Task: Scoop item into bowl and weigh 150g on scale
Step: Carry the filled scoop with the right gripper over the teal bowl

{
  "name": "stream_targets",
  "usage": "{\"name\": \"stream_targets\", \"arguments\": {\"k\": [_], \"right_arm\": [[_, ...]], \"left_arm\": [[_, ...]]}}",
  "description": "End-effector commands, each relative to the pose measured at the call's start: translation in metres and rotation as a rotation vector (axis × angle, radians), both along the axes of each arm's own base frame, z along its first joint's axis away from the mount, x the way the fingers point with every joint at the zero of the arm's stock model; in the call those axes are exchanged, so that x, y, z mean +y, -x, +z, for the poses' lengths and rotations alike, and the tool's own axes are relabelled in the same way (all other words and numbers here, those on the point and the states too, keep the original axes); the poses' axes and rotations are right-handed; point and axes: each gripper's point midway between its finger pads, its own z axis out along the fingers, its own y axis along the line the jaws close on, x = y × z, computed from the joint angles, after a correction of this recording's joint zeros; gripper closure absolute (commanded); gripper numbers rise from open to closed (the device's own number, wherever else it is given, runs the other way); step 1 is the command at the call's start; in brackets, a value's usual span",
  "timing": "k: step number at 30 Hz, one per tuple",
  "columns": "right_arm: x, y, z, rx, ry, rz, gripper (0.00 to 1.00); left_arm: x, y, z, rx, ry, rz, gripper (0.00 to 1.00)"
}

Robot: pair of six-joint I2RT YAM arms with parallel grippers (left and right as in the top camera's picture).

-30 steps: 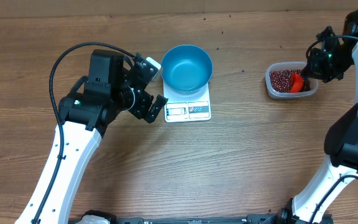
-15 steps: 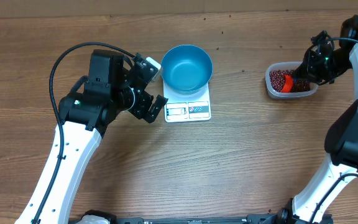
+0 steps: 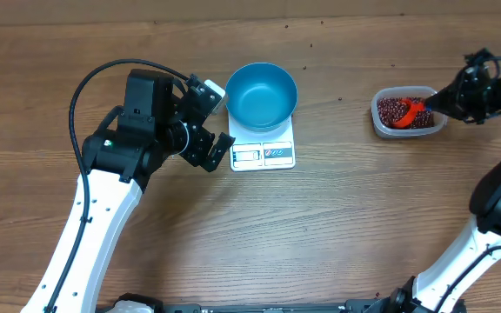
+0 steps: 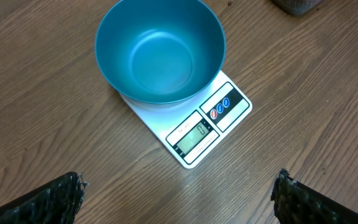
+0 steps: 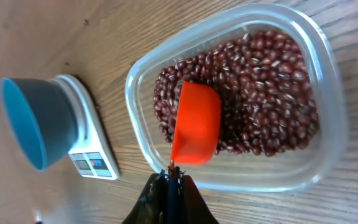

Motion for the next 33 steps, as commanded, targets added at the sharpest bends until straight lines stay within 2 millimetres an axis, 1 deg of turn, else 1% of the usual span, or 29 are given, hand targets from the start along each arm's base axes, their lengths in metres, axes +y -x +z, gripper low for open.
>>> {"name": "stream_targets", "arguments": {"k": [1,4,6,12,21,23,27,31,33], "right_arm": [[-0.005,0.001,0.005,-0.046,-0.083,-0.011,0.96],[-0.015,0.005,0.006,-0.041,-0.088,-0.038,0.96],[-0.016,0.007,0.010,-0.065,-0.116,-0.031,0.96],[-0.009,0.011,0.028,-0.154,-0.221,0.008,0.96],[0.006,0.009,0.050,-0.251,-0.335,0.041,0.96],[0.012,0.008,0.057,-0.277,-0.369,0.051,0.96],[0.027,0.005,0.062,-0.283,-0.406,0.072,0.96],[0.053,0.001,0.065,-0.273,-0.429,0.125,0.96],[0.070,-0.001,0.065,-0.264,-0.439,0.162,0.96]], "left_arm": [[0.000,-0.001,-0.003,0.010,0.008,0.004,0.00],[0.000,-0.001,-0.003,0.010,0.008,0.004,0.00],[0.000,-0.001,-0.003,0.010,0.008,0.004,0.01],[0.000,-0.001,-0.003,0.010,0.008,0.004,0.00],[0.000,-0.001,-0.003,0.010,0.008,0.004,0.00],[0.000,-0.001,-0.003,0.010,0.008,0.004,0.01],[0.000,-0.001,-0.003,0.010,0.008,0.004,0.01],[0.000,-0.001,-0.003,0.010,0.008,0.004,0.00],[0.000,-0.001,-0.003,0.010,0.008,0.004,0.01]]}}
